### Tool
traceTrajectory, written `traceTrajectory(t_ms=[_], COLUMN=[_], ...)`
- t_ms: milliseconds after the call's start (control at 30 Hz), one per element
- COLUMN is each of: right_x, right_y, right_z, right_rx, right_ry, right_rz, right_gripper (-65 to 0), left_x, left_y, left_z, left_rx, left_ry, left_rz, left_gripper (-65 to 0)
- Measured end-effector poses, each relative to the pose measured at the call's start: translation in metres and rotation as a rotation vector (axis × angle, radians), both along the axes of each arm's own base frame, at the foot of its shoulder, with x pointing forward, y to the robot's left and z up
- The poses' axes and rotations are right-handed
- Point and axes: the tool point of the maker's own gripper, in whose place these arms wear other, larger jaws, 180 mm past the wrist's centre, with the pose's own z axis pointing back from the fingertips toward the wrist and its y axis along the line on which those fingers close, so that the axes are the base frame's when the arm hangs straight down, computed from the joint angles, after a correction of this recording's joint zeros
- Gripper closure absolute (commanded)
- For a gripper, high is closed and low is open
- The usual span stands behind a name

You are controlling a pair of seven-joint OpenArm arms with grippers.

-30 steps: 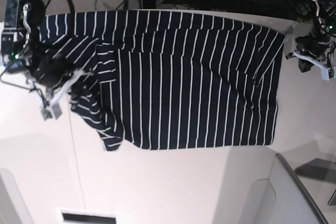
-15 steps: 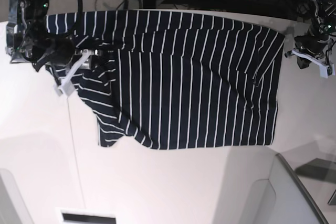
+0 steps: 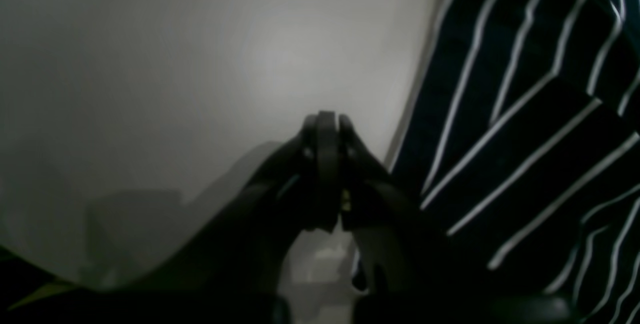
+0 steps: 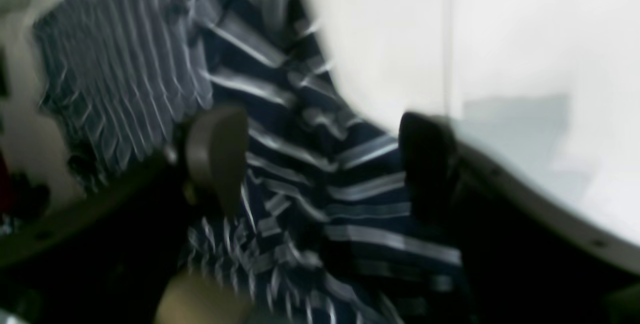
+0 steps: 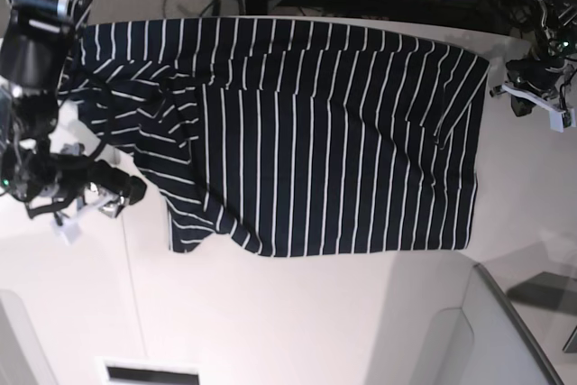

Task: Layout the t-shirt on the table in an organized manner, then fold the t-shirt properly
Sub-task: 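Grasp the shirt side with the right gripper and pull it outward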

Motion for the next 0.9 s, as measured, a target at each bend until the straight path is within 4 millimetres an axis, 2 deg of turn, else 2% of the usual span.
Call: traceTrajectory(t_ms=[67,167,300,367,467,533,567,667,700,800,900], right_x=[0.01,0.007,0.001,0.001,-0.006,-0.006,-0.005,-0.004,-0.004,-0.002,0.006], right_y=[-0.006,-0.004,0.001,0.007,0.024,0.028,0.028,0.027,0.027,0.031,0.03], right_z=[-0.014,-0.028,-0.033,-0.033,-0.035,-0.035,-0.034,-0.031,-0.03,-0.028,-0.02], right_rx=[-0.011,-0.003,0.007,0.018,0.056,0.061,0.061,0.055,0.052,0.055,0.051], right_ry=[0.009,0.046,0.069,0.076,0.109,0.105,0.1,0.061,0.049,0.04,0.032], right_rz=[-0.051,-0.058,-0.05,-0.042,-0.016,-0.004,0.004,0.057,0.077,0.102,0.116], right_gripper=[-45.0,-45.0,-45.0,-42.5,-37.1,-32.1,-27.2,-5.1,0.0,-2.3,0.0], left_x=[0.0,-0.001,-0.001,-0.001,0.0,0.001,0.001,0.002,0.002,0.001,0.002], left_y=[-0.001,-0.001,0.0,0.0,0.0,0.0,0.0,-0.001,0.0,0.0,0.0], left_z=[-0.001,-0.001,-0.001,0.0,0.0,0.0,0.001,0.0,0.0,0.001,0.001], left_rx=[-0.002,-0.001,-0.001,-0.001,-0.001,0.0,0.0,-0.002,-0.001,-0.001,-0.001], left_ry=[0.0,0.003,0.002,0.001,0.001,-0.002,-0.004,-0.004,-0.004,-0.003,-0.006], left_rz=[-0.001,-0.001,0.001,0.001,0.001,0.001,0.001,0.0,0.0,0.001,0.001], left_gripper=[0.0,0.0,0.0,0.0,0.0,0.0,0.0,0.0,0.0,0.0,0.0])
